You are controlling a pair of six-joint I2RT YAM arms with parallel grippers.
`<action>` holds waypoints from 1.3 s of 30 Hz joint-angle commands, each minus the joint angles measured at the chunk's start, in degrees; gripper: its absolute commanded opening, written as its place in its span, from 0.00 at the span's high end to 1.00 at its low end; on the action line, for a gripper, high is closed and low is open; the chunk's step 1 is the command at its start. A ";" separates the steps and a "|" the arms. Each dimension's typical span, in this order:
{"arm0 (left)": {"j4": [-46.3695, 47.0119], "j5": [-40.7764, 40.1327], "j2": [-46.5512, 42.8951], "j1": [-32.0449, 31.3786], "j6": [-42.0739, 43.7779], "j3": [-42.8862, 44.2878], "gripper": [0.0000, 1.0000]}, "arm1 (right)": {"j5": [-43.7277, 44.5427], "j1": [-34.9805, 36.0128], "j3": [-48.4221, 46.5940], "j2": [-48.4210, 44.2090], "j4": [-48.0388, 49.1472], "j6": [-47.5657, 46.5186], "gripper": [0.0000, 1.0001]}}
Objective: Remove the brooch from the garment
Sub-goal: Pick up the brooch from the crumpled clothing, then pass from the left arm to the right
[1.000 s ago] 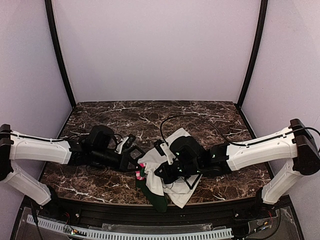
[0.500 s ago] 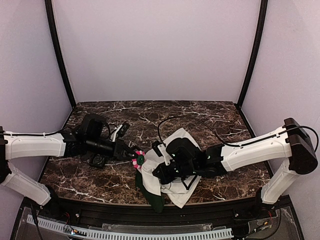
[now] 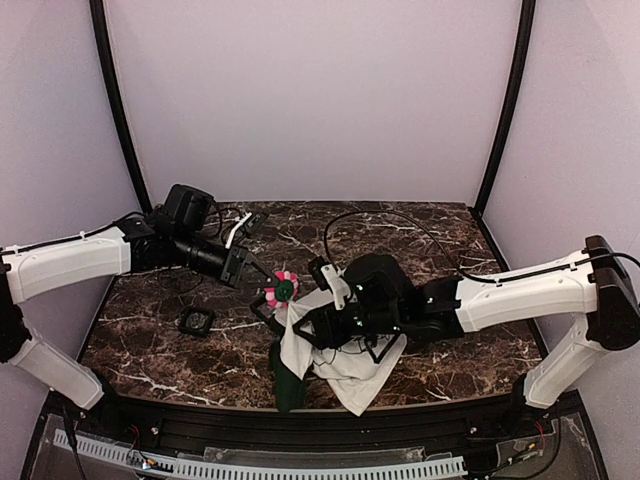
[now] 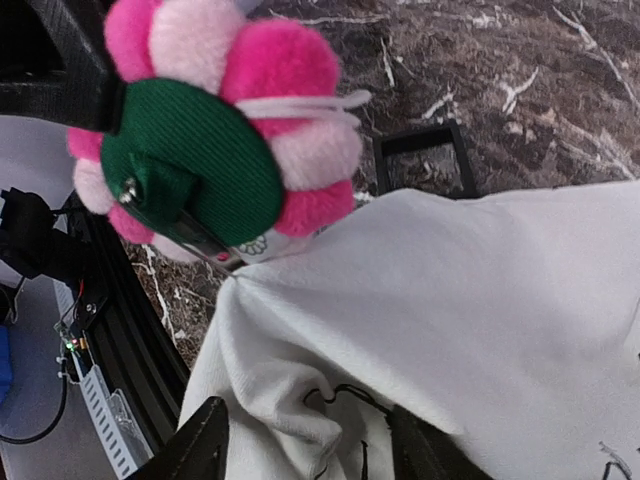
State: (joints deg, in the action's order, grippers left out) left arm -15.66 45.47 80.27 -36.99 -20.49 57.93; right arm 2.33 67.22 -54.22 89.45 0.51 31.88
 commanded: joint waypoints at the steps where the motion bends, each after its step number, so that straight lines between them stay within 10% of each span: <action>1: -9.60 3.01 0.22 1.98 12.38 5.23 0.99 | -0.28 -1.99 -2.21 -5.13 2.73 -3.30 0.35; 11: -9.94 7.15 2.46 5.15 17.68 5.28 0.99 | -1.31 -2.91 -5.69 -8.42 3.28 -6.75 0.20; 39: -8.61 7.44 5.15 5.14 13.81 4.65 0.99 | 5.09 1.13 -16.85 6.36 -6.85 -6.64 0.79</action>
State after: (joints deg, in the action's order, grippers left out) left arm -24.53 53.06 85.56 -32.08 -6.44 62.74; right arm 6.17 67.64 -69.14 94.67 -6.96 25.28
